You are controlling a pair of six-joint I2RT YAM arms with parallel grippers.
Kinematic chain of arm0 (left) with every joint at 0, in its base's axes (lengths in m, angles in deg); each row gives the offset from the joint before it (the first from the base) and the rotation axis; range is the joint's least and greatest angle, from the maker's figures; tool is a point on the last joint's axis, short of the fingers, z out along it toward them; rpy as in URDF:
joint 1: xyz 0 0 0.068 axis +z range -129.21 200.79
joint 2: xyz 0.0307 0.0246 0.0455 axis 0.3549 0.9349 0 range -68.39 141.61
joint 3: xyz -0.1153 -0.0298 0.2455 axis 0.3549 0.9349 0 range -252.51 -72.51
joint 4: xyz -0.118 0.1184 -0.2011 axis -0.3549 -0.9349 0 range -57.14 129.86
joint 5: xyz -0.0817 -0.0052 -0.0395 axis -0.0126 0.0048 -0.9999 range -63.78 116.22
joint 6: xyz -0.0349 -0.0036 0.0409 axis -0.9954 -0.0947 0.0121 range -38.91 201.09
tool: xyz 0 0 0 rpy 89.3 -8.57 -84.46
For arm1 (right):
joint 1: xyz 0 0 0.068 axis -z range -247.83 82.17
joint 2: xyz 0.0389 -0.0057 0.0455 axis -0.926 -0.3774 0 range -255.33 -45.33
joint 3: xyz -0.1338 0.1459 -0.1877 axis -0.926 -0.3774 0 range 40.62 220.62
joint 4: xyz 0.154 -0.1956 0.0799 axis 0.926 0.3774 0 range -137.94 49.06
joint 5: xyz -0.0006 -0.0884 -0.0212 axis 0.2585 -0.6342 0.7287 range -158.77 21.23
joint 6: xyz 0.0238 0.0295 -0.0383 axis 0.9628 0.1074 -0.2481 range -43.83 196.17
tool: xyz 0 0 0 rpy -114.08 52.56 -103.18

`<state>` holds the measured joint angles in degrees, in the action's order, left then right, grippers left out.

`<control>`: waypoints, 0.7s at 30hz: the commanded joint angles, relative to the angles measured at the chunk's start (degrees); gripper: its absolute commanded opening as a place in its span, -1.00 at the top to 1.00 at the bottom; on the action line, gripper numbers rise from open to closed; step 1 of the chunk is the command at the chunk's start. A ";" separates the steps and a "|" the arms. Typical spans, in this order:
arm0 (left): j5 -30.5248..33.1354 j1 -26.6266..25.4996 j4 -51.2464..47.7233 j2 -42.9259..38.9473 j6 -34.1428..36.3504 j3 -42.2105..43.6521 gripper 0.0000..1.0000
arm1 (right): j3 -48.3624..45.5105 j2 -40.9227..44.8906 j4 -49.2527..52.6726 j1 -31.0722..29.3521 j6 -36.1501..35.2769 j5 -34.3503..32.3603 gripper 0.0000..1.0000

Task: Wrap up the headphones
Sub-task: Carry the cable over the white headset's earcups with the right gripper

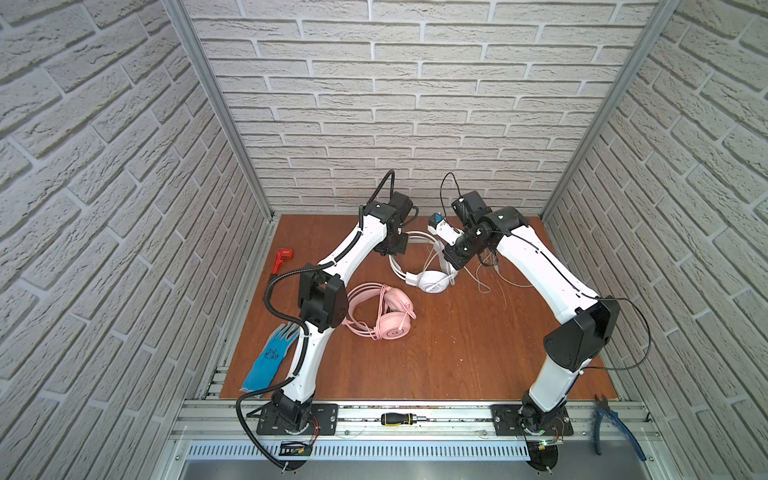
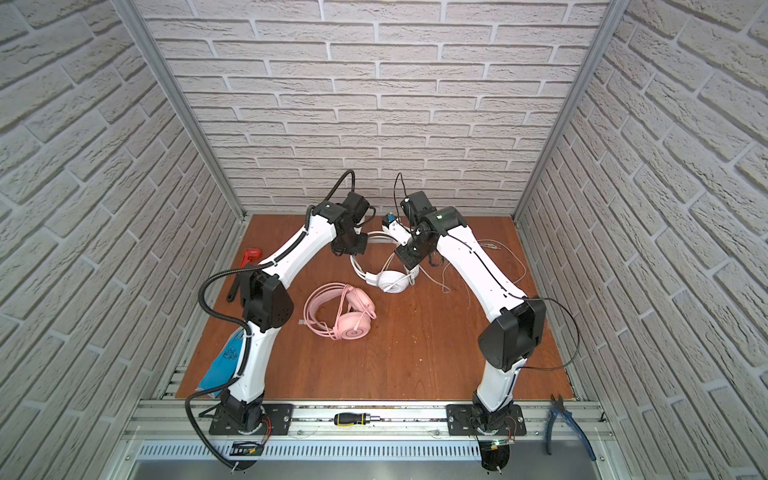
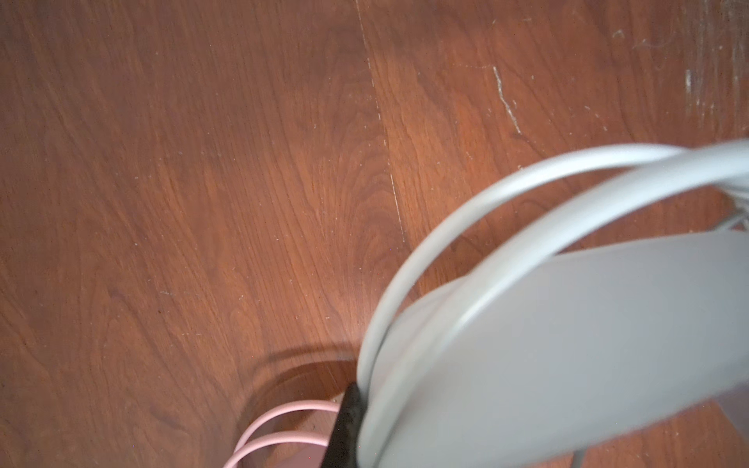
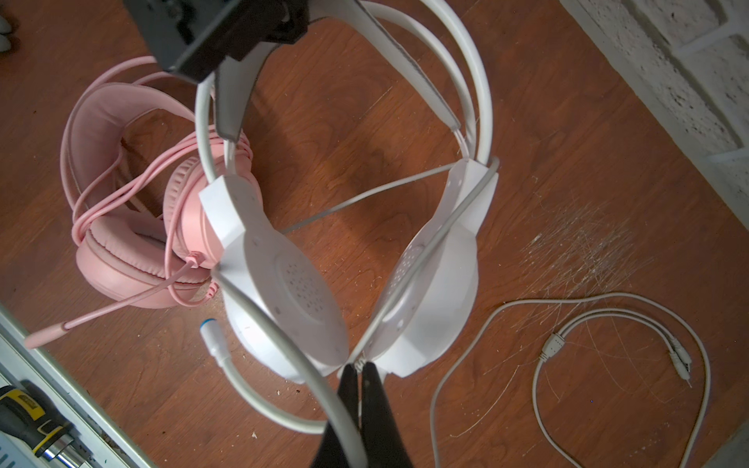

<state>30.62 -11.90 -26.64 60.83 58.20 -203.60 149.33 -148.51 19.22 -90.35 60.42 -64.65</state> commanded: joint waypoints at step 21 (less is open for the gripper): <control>-5.09 -1.95 -0.26 -0.48 8.74 -2.46 1.00 | 7.71 -9.76 -3.24 7.44 6.64 -0.84 0.80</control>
<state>27.72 -13.30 -25.02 60.83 64.49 -203.93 155.36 -158.76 19.09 -84.45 65.52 -63.79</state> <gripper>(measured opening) 0.081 0.092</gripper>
